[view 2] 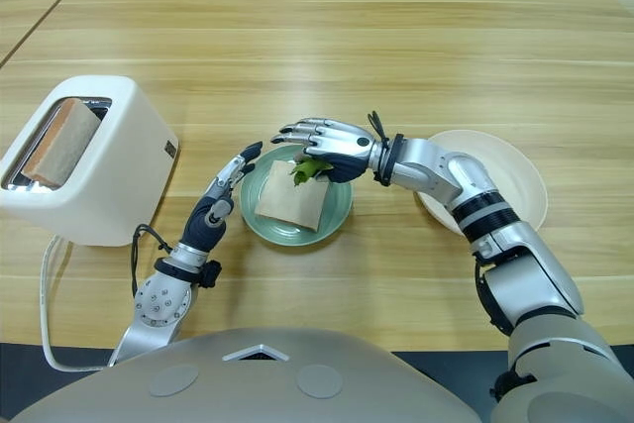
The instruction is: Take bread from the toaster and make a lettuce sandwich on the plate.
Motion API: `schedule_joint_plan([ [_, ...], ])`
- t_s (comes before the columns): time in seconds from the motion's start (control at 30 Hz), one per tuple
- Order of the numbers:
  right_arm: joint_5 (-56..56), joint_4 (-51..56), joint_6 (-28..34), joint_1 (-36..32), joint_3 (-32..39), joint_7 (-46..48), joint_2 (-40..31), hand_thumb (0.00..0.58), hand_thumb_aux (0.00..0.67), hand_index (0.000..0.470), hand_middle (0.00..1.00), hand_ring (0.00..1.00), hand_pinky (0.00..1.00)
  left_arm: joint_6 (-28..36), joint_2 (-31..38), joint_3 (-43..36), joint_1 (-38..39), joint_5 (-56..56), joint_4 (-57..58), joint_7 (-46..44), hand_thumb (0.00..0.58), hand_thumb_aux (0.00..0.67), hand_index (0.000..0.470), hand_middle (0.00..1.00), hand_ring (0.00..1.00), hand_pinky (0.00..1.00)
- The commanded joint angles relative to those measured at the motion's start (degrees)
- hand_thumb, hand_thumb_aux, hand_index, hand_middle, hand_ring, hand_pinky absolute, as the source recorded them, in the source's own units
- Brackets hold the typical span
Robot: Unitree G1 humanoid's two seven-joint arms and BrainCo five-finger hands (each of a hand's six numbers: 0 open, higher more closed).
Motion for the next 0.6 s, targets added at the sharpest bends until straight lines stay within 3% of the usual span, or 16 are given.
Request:
schedule_joint_plan([
  [0.03, -4.7, 4.92, 1.65, -1.78, 2.24, -2.41, 3.28, 0.58, 0.67, 0.47, 0.0, 0.0, 0.0, 0.71, -0.2, -0.15, 0.48, -0.19, -0.64, -0.63, 0.0, 0.0, 0.0, 0.0, 0.0, 0.0],
  [0.07, -5.96, 5.6, 2.41, -1.68, 2.66, -3.15, 3.61, 0.58, 0.67, 0.47, 0.0, 0.0, 0.0, 0.8, -0.18, -0.16, 0.51, -0.23, -0.68, -0.77, 0.0, 0.0, 0.0, 0.0, 0.0, 0.0],
  [0.1, -7.19, 6.19, 2.98, -1.61, 3.14, -3.77, 3.76, 0.548, 0.512, 0.359, 0.0, 0.0, 0.0, 0.89, -0.15, -0.15, 0.54, -0.29, -0.7, -0.91, 0.0, 0.0, 0.0, 0.0, 0.0, 0.0],
  [0.13, -8.53, 6.56, 3.29, -1.58, 3.75, -4.4, 3.8, 0.489, 0.405, 0.284, 0.0, 0.0, 0.0, 0.96, -0.13, -0.14, 0.63, -0.31, -0.72, -1.0, 0.0, 0.0, 0.0, 0.0, 0.0, 0.0],
  [0.17, -9.41, 6.83, 3.4, -1.52, 4.23, -4.88, 3.86, 0.443, 0.344, 0.241, 0.0, 0.0, 0.0, 1.0, -0.14, -0.14, 0.73, -0.3, -0.73, -1.09, 0.0, 0.0, 0.0, 0.0, 0.0, 0.0],
  [0.2, -9.88, 6.87, 3.38, -1.43, 4.57, -5.2, 3.99, 0.183, 0.116, 0.081, 0.0, 0.0, 0.0, 1.03, -0.18, -0.15, 0.9, -0.25, -0.76, -1.13, 0.0, 0.0, 0.0, 0.0, 0.0, 0.0],
  [0.23, -10.17, 6.84, 3.36, -1.36, 4.75, -5.45, 4.09, 0.128, 0.079, 0.055, 0.0, 0.0, 0.0, 1.05, -0.22, -0.15, 1.02, -0.2, -0.79, -1.18, 0.0, 0.0, 0.0, 0.0, 0.0, 0.0],
  [0.27, -10.12, 6.59, 3.51, -1.33, 4.7, -5.56, 3.98, 0.036, 0.021, 0.015, 0.0, 0.0, 0.0, 1.07, -0.26, -0.14, 1.1, -0.17, -0.81, -1.24, 0.0, 0.0, 0.0, 0.0, 0.0, 0.0],
  [0.3, -9.94, 6.25, 3.68, -1.38, 4.43, -5.58, 3.75, 0.0, 0.0, 0.0, 0.0, 0.0, 0.0, 1.13, -0.26, -0.13, 1.06, -0.21, -0.83, -1.38, 0.0, 0.0, 0.0, 0.0, 0.0, 0.0],
  [0.6, -7.2, 2.32, 4.08, -1.83, 2.23, -3.26, 1.39, 0.0, 0.0, 0.0, 0.0, 0.0, 0.0, 1.2, -0.26, -0.07, 0.74, -0.29, -0.73, -1.94, 0.0, 0.0, 0.0, 0.0, 0.0, 0.0],
])
